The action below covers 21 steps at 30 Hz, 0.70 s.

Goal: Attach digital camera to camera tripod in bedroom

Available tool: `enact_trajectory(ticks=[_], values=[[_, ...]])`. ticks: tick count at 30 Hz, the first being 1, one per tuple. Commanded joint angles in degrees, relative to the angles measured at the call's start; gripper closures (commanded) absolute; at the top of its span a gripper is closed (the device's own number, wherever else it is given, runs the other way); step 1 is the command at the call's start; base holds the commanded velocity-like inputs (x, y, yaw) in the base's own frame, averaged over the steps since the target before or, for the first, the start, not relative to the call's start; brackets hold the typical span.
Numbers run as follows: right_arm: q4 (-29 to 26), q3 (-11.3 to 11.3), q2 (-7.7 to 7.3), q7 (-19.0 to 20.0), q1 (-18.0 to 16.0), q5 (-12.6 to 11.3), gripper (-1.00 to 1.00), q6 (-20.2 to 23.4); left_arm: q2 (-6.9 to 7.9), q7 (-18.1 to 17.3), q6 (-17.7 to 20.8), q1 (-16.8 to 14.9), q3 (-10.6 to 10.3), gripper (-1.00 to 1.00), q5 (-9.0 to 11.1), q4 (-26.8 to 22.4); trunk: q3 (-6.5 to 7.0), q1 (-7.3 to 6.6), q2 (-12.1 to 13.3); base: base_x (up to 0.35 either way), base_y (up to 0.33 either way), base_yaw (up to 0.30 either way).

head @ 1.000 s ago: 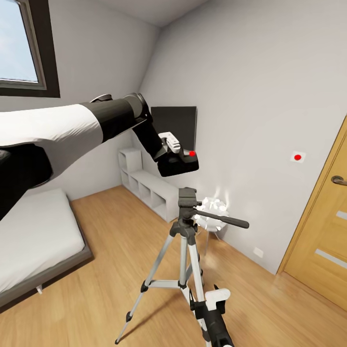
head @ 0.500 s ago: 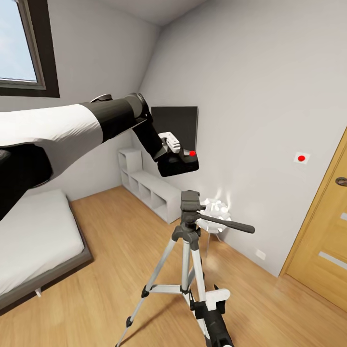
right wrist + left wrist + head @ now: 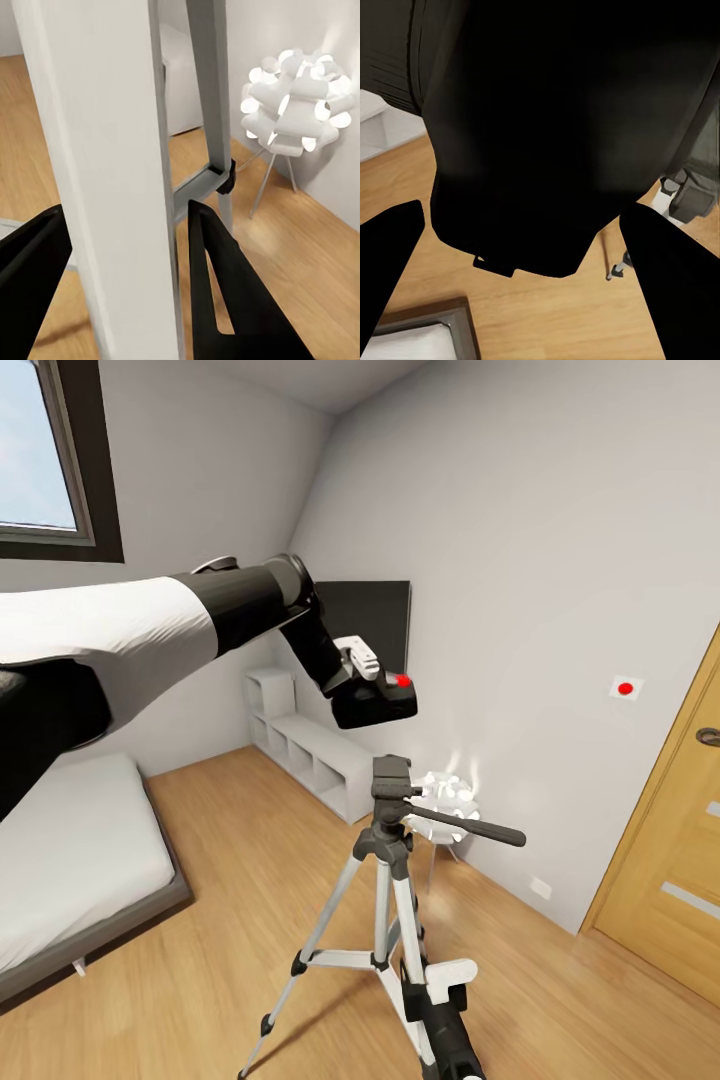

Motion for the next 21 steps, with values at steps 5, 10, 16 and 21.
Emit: enact_trajectory(ticks=[5,10,16,21], values=[[0.0,0.1,0.00,-0.5,0.0,0.6,1.00,0.0,-0.55,-0.1,0.4,0.0,-0.3,1.00,0.5,-0.5,-0.09,0.03,-0.1,0.000,0.000,0.000],[0.0,0.1,0.00,-0.5,0.0,0.6,1.00,0.0,-1.20,-0.1,0.3,0.1,-0.3,1.00,0.7,-1.5,-0.09,0.03,-0.1,0.000,0.000,0.000],[0.0,0.1,0.00,-0.5,0.0,0.6,1.00,0.0,-1.44,-0.1,0.3,0.1,-0.3,1.00,0.6,-1.8,-0.09,0.03,-0.1,0.000,0.000,0.000],[0.0,0.1,0.00,-0.5,0.0,0.6,1.00,0.0,-1.45,0.0,0.3,0.2,-0.4,1.00,0.5,-1.8,-0.09,0.03,-0.1,0.000,0.000,0.000]])
